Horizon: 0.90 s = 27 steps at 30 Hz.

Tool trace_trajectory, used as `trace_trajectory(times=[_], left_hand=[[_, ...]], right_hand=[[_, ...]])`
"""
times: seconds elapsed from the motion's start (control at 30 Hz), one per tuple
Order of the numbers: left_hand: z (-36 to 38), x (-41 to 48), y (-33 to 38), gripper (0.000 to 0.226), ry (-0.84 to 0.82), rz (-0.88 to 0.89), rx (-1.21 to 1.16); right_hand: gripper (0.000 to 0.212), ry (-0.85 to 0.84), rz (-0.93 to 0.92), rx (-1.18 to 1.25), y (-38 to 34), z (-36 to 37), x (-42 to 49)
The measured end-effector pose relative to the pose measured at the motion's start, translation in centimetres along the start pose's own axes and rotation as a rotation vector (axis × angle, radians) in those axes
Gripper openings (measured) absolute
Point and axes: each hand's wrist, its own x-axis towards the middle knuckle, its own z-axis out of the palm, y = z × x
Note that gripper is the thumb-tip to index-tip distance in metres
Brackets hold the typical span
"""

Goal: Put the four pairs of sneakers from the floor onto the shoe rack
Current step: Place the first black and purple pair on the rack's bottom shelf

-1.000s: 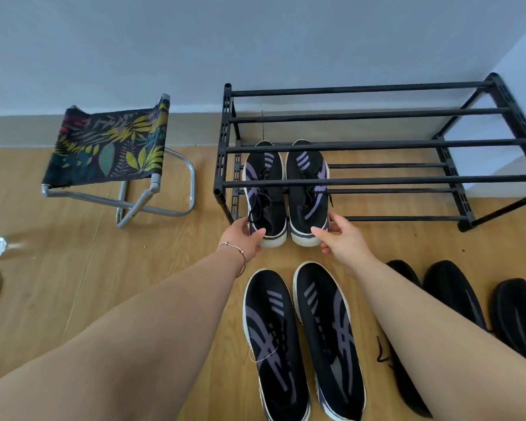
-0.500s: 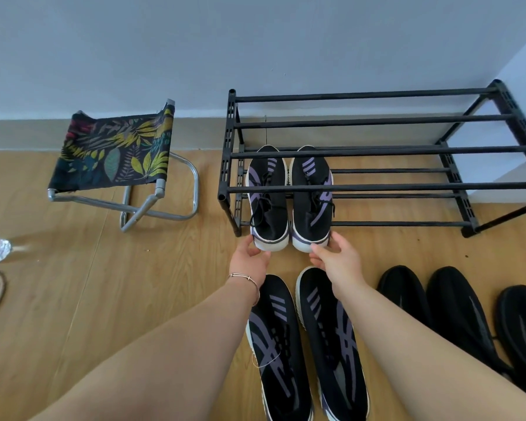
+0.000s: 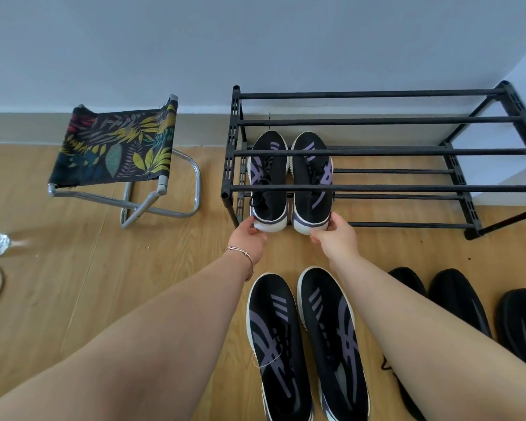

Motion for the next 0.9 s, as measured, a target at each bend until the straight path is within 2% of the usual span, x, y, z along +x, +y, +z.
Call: trace_trajectory(times=[0.13, 0.23, 0.33, 0.47, 0.63, 0.8, 0.9], left_hand=[[-0.2, -0.4, -0.3, 0.065, -0.005, 0.024, 0.074], [-0.2, -0.9, -0.2, 0.073, -0.044, 0.044, 0.191], [-0.2, -1.3, 0.7, 0.079, -0.088, 0.064, 0.472], [-0.1, -2.5, 1.1, 0.074, -0.084, 0.114, 0.858], [0.5, -4.7, -0.1, 0.071, -0.012, 0.3, 1.231], [1.3, -6.8, -2.9, 0.074, -0.014, 0.373, 1.402], [1.5, -8.4, -4.7, 0.073, -0.042, 0.34, 1.394]], right_hand=[[0.069, 0.005, -0.049, -0.143, 0.1, -0.1, -0.2], [0.07, -0.027, -0.13, -0.344, -0.5, -0.5, -0.8], [0.072, -0.06, -0.231, -0.564, -0.6, -0.8, -1.5], [0.079, -0.092, -0.409, -0.864, -0.4, -1.4, -3.0], [0.076, -0.105, -0.702, -1.166, -0.1, -2.5, -4.9], [0.075, -0.196, -0.82, -1.307, 1.6, -3.9, -7.0], [0.084, -0.313, -0.752, -1.337, 3.5, -5.1, -8.3]])
